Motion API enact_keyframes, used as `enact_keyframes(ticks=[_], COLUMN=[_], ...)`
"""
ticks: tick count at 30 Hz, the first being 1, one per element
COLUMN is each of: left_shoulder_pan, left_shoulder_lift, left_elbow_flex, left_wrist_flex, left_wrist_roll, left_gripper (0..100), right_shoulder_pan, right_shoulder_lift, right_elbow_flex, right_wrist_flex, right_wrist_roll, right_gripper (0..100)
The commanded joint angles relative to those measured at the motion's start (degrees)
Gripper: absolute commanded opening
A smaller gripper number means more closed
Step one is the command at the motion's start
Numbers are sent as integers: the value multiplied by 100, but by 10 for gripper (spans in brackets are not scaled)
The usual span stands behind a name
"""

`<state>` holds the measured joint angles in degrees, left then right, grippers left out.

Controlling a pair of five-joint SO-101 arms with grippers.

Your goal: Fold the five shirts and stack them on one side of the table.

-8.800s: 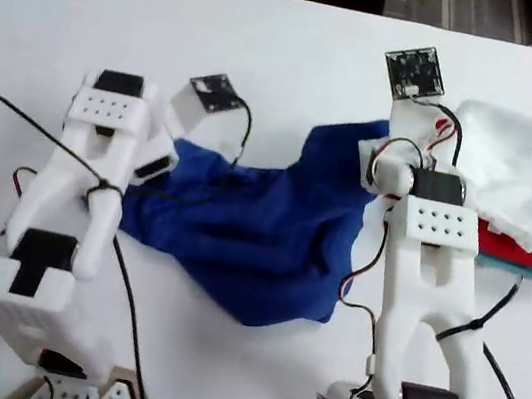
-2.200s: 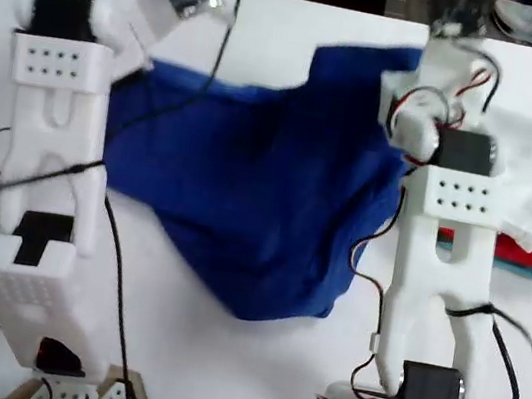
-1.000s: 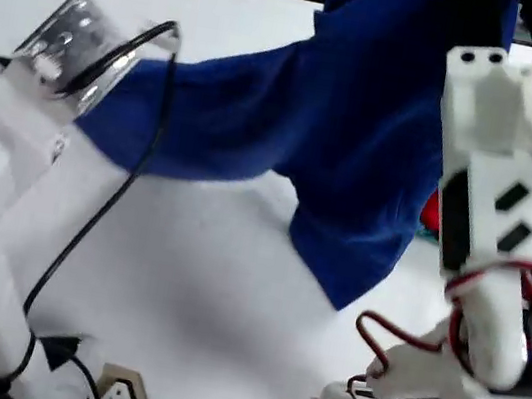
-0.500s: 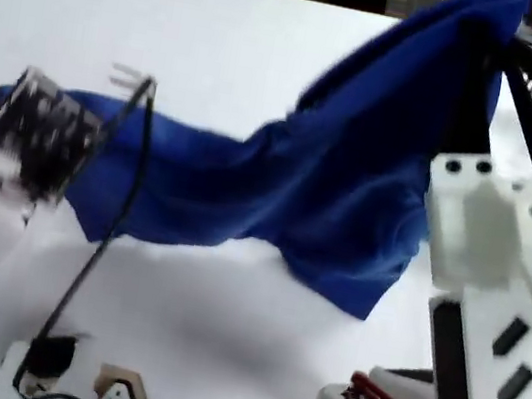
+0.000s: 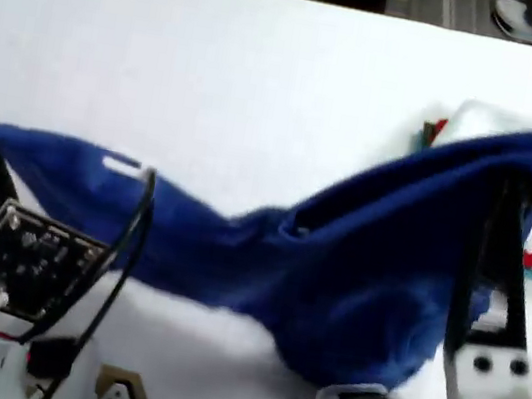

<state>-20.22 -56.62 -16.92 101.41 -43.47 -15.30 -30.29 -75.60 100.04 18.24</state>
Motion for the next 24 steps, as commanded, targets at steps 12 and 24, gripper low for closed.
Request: enact_keyframes(ticks=[12, 24], left_shoulder_pan=[-44, -9], left_shoulder_lift=[343, 2567], left_elbow_flex=[1051, 1121], left_wrist_flex=[-457, -1644], left_wrist_roll=[53, 26], left_gripper=[24, 24], right_shoulder_pan=[-110, -110], right_shoulder_lift=[-22, 1138], right_elbow_flex=[1688, 3807], right_wrist_flex=[-831, -2510], right_wrist_roll=[26, 26], right_gripper=[20, 21])
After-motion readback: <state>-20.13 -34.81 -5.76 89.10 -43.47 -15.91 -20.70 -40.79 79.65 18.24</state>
